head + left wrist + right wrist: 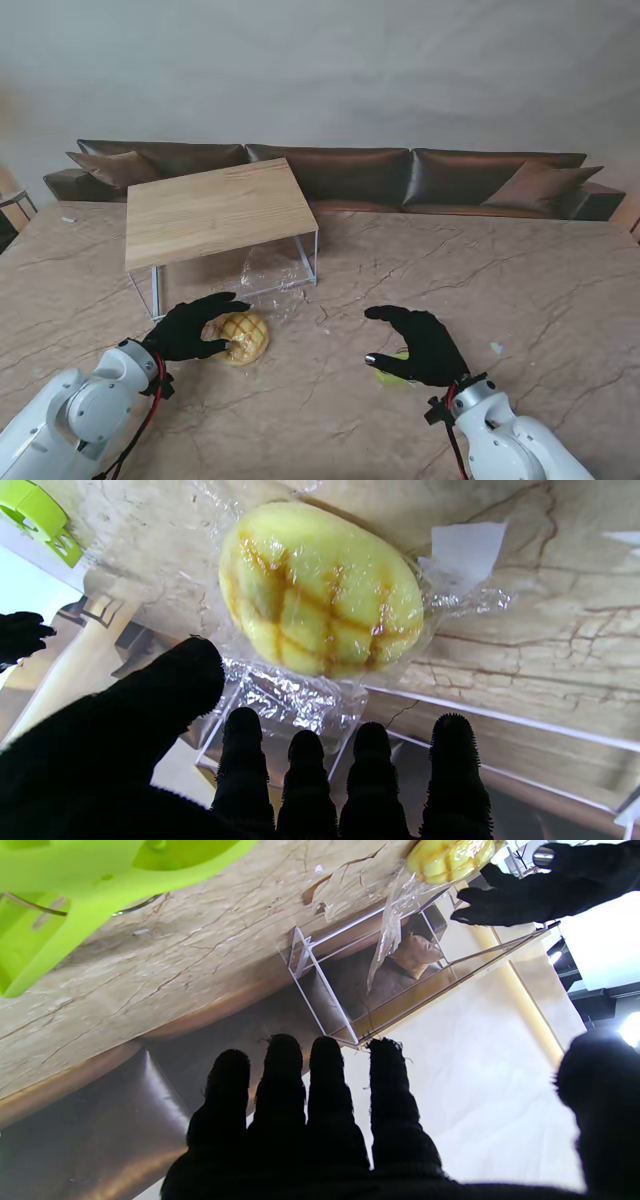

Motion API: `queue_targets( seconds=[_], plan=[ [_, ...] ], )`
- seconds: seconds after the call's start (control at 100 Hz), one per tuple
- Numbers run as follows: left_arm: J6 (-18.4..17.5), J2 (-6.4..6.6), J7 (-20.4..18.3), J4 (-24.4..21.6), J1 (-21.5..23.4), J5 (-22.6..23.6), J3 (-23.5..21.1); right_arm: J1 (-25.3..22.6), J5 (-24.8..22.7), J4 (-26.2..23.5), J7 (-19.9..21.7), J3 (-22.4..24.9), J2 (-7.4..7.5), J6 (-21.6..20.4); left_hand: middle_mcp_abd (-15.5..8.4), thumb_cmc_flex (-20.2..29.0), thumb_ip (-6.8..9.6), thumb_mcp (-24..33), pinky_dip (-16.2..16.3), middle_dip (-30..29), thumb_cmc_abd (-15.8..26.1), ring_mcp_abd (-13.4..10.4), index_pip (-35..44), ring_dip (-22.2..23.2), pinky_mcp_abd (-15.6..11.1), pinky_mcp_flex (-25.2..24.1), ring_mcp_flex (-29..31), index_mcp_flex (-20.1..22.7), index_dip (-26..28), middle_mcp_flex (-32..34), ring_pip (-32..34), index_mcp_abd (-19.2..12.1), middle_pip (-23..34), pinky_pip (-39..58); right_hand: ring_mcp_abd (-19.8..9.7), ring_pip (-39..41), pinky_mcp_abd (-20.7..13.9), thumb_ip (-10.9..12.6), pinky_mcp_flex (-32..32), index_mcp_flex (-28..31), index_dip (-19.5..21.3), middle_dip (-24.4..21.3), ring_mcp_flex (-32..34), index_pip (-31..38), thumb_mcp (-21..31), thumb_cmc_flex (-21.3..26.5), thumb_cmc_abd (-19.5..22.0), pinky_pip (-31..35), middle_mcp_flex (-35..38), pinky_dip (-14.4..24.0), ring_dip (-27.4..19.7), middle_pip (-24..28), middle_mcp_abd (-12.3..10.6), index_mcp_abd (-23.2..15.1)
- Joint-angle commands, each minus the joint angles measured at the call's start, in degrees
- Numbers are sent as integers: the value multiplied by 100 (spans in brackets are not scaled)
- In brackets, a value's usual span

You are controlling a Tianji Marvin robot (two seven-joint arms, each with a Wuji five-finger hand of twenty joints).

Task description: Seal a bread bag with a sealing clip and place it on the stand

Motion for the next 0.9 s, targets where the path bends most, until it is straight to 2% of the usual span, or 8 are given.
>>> queue_targets(
  seconds=[0.0, 0.07, 0.21, 0.35, 0.51, 0.58, 0.67, 0.89],
  plan=[
    [-48, -26, 79, 213, -62, 12, 176, -41, 2, -62, -37, -29, -25, -2, -89, 259, 20, 462, 146, -39, 13, 14, -71, 95, 132, 157, -40, -104, -16, -215, 40, -192, 46, 359, -102, 7, -5, 34, 26, 6, 22, 57, 101, 44, 30, 186, 95, 55, 113, 80, 54, 39, -91, -151],
    [-73, -29, 66, 419, -194, -114, 397, -35, -13, -43, -33, -49, -21, -4, -43, 617, -28, 665, 289, 9, 21, -7, 129, 183, -49, 451, 75, -93, 88, -196, 154, -196, 129, 839, -102, 2, 12, 25, 21, 12, 29, 58, 109, 47, 48, 214, 97, 54, 114, 96, 59, 41, -97, -152],
    [-139, -61, 195, 640, -301, -273, 736, -29, 4, -21, -32, -90, -23, 36, 56, 792, -119, 769, 489, 95, -50, -43, 525, 441, -561, 1020, 402, 111, 295, -41, 439, -6, 277, 1441, -84, 3, 26, 4, 27, 36, 46, 66, 127, 62, 82, 276, 77, 55, 134, 129, 74, 59, -104, -168],
    [-193, -101, 327, 653, -280, -440, 944, -46, -2, -28, -52, -107, -25, 51, 144, 898, -179, 795, 512, 172, -98, -72, 741, 588, -968, 1489, 713, 290, 413, 191, 644, 315, 415, 1648, -78, 9, 37, -14, 41, 44, 57, 72, 156, 67, 103, 300, 76, 55, 159, 157, 89, 74, -95, -172],
    [-123, -154, 518, 498, -134, -559, 1151, -74, -15, -80, 4, -87, -16, 108, 207, 957, -216, 764, 450, 237, -42, -74, 702, 650, -1288, 1852, 923, 446, 402, 360, 780, 797, 508, 1733, -68, 11, 42, -27, 50, 41, 70, 73, 167, 77, 135, 331, 73, 49, 159, 183, 102, 76, -96, -168],
    [-43, -184, 600, 425, -63, -654, 1267, -79, -8, -94, 9, -88, -18, 153, 244, 915, -225, 706, 410, 248, 42, -69, 608, 641, -1368, 1896, 883, 471, 360, 354, 787, 1058, 513, 1731, -59, 17, 44, -32, 65, 40, 73, 76, 181, 78, 150, 344, 71, 56, 161, 196, 109, 81, -99, -171],
    [78, -221, 636, 325, 27, -875, 1429, -79, -15, -102, 1, -94, -19, 189, 325, 962, -244, 569, 373, 249, 152, -36, 489, 625, -1370, 1863, 821, 520, 306, 324, 815, 1213, 499, 1728, -54, 23, 44, -39, 73, 42, 76, 79, 194, 80, 165, 356, 67, 61, 173, 206, 116, 89, -101, -171],
    [277, -353, 1010, 191, 152, -1222, 1808, -103, 15, -179, 81, -80, -19, 405, 431, 939, -250, 372, 348, 256, 331, 42, 271, 611, -1279, 1819, 705, 495, 201, 217, 889, 1368, 507, 1722, -1, 46, 96, -54, 119, 75, 86, 83, 257, 94, 213, 397, 53, 103, 226, 242, 135, 103, -87, -171]
  ],
)
